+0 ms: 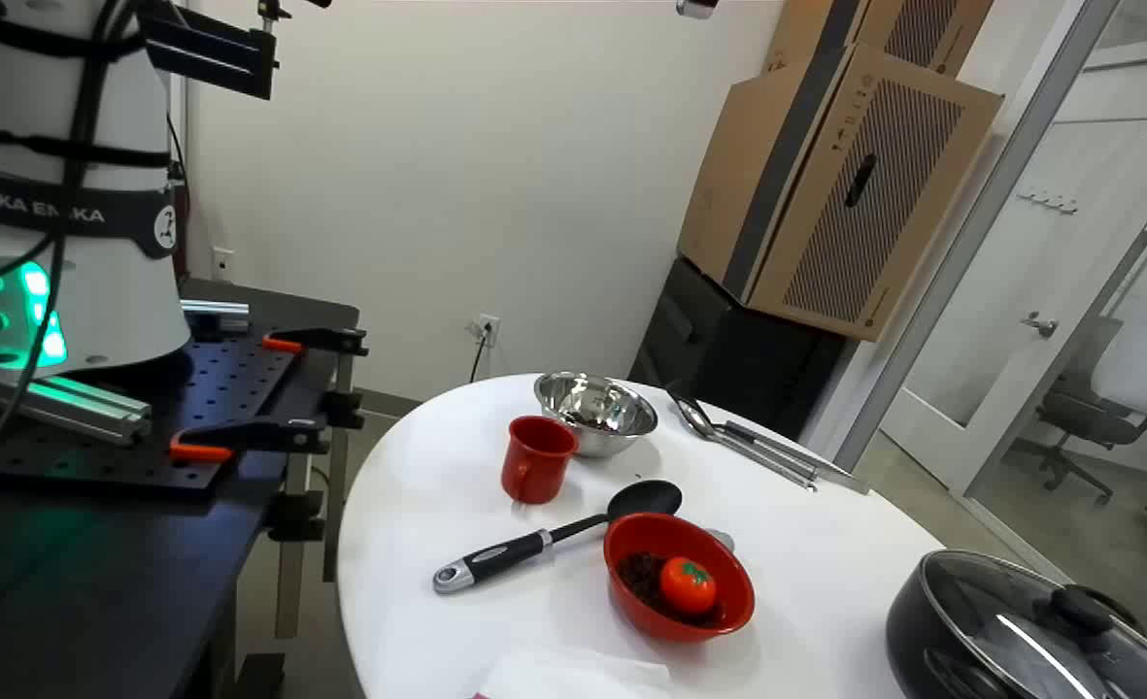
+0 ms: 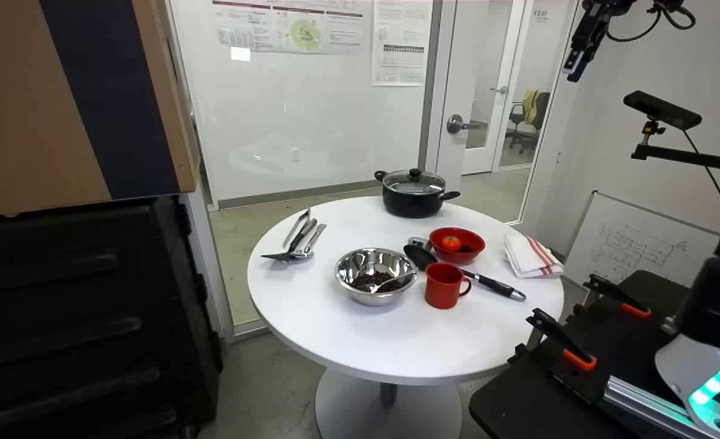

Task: Pick up the cup from the table and slightly move it to the left.

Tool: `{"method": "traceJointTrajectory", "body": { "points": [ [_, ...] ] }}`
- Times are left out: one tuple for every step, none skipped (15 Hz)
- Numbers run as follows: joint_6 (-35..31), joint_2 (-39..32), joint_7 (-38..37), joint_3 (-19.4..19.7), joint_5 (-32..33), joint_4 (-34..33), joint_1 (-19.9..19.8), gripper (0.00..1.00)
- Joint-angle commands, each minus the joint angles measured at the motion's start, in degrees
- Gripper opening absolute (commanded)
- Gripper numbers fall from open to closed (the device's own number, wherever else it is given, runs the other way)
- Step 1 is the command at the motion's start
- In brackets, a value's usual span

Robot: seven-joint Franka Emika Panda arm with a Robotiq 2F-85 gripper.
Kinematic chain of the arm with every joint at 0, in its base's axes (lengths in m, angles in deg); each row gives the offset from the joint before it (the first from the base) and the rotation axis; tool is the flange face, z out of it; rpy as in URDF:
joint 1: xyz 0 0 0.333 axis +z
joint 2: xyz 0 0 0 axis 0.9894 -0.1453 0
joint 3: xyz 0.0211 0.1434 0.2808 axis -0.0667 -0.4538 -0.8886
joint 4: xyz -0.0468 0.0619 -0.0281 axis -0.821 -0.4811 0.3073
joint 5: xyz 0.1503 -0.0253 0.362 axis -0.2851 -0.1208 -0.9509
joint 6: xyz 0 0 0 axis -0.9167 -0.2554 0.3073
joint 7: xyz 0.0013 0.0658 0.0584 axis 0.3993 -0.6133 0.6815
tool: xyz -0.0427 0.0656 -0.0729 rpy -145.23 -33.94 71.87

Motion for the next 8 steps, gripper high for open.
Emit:
{"method": "traceJointTrajectory", "body": {
  "points": [
    [0.13,-0.59,1.06,-1.79,-1.22,-0.13,-2.21,1.00],
    [-1.70,-0.59,-0.06,-2.61,-0.82,1.25,-2.57,1.00],
    [-2.78,-0.60,-0.51,-3.22,-0.68,2.08,-2.90,1.00],
    [-4.30,-0.61,-1.67,-4.24,-0.57,3.70,-3.27,1.00],
    [-6.01,-0.52,-2.39,-5.05,-0.28,5.07,-3.60,1.00],
    [-8.18,-0.50,-3.17,-5.88,-0.11,6.95,-3.81,1.00],
    [-10.45,-0.68,-3.79,-6.50,-0.12,8.63,-3.88,1.00],
    [-13.44,-1.37,-4.18,-7.04,0.06,10.56,-3.81,1.00]
  ]
}}
